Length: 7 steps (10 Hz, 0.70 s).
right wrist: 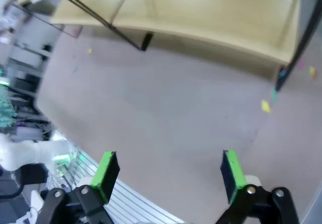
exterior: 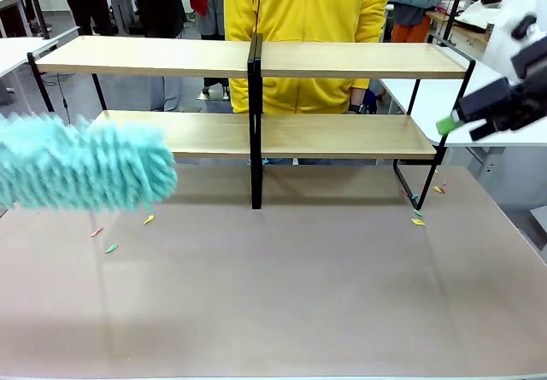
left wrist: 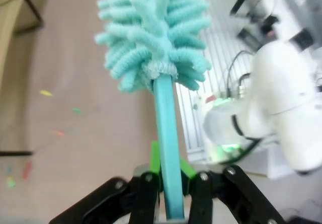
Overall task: Clean the shelves.
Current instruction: Place the Duster on the table.
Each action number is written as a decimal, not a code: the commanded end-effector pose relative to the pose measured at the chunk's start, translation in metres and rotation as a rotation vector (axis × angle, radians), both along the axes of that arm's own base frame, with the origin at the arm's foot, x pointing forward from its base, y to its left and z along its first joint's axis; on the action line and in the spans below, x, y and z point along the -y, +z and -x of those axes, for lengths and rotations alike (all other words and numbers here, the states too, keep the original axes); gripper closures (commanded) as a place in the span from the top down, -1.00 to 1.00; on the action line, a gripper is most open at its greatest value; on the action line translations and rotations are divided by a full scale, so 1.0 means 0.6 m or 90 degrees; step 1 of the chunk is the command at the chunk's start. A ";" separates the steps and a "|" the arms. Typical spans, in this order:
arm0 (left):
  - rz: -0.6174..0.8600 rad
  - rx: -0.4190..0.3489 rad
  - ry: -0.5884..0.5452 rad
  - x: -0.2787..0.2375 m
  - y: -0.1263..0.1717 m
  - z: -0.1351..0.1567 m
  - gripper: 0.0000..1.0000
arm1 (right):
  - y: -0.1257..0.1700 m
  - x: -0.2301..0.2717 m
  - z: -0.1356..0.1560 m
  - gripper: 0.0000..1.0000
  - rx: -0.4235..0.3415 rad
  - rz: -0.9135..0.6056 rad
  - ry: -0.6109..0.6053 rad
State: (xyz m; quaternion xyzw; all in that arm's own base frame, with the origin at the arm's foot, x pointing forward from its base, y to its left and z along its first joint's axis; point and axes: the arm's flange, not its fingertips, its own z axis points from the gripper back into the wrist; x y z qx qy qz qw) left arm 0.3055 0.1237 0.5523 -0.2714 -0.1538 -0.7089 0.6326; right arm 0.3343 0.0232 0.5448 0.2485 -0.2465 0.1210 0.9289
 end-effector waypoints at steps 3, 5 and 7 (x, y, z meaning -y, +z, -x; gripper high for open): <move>-0.024 -0.089 0.071 0.002 -0.103 -0.055 -0.91 | -0.146 0.048 0.050 1.00 -0.113 -0.112 -0.031; -0.022 -0.080 0.127 -0.007 -0.123 -0.079 -0.91 | -0.070 0.054 -0.019 1.00 -0.116 -0.092 -0.026; -0.043 -0.081 0.158 -0.010 -0.134 -0.097 -0.91 | -0.070 0.054 -0.019 1.00 -0.116 -0.092 -0.026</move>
